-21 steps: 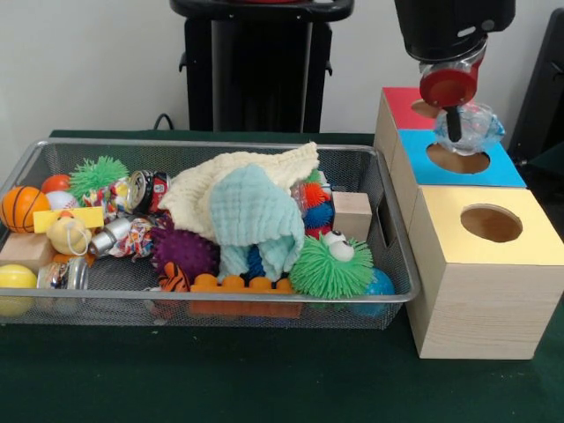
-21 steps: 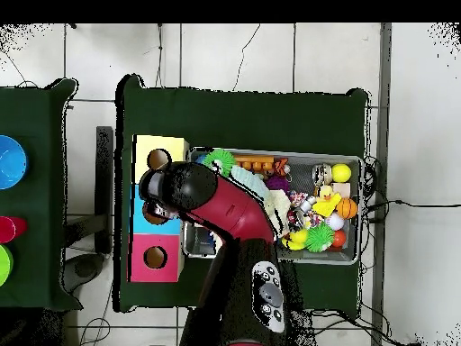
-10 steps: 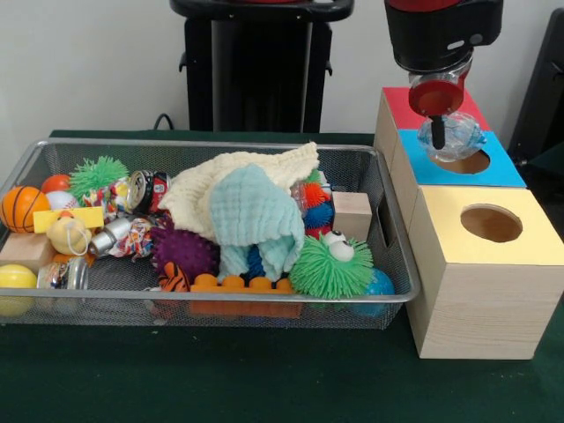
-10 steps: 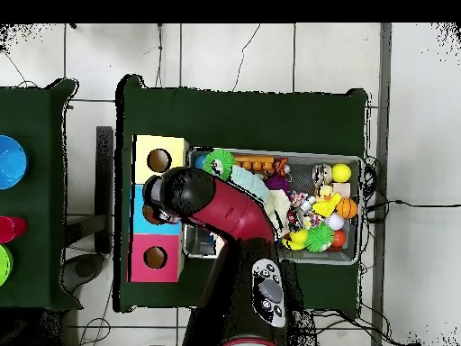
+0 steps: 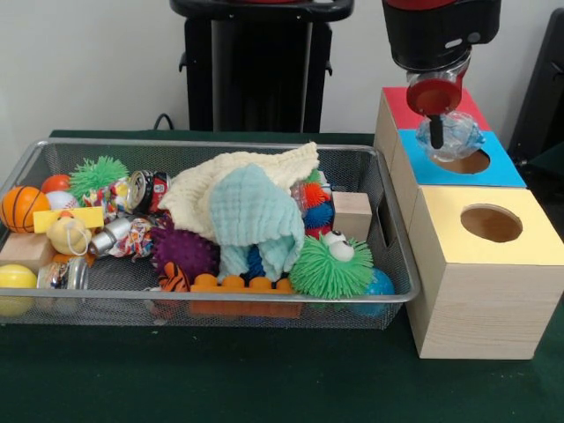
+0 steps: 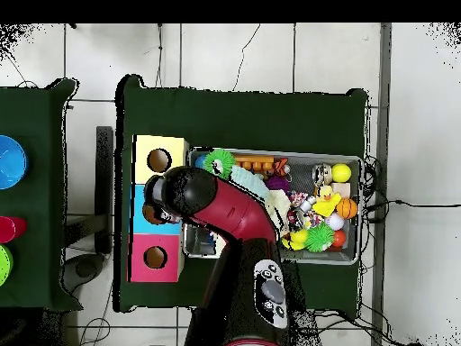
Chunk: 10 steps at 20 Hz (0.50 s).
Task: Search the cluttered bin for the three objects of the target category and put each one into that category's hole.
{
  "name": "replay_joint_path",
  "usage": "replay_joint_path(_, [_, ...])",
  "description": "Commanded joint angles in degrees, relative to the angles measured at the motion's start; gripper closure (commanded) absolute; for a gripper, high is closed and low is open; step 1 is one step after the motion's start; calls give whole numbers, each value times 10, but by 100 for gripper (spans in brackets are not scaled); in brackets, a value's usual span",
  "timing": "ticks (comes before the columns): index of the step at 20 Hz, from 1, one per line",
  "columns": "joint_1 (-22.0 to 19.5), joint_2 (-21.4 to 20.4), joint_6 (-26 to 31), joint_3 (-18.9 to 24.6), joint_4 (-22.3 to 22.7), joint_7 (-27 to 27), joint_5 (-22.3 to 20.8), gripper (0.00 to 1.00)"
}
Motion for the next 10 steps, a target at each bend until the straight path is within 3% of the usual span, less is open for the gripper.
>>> replay_joint_path(1, [-4, -6, -17, 46, 47, -27, -19, 100])
replay_joint_path(10, [9, -20, -26, 54, 74, -17, -3, 100])
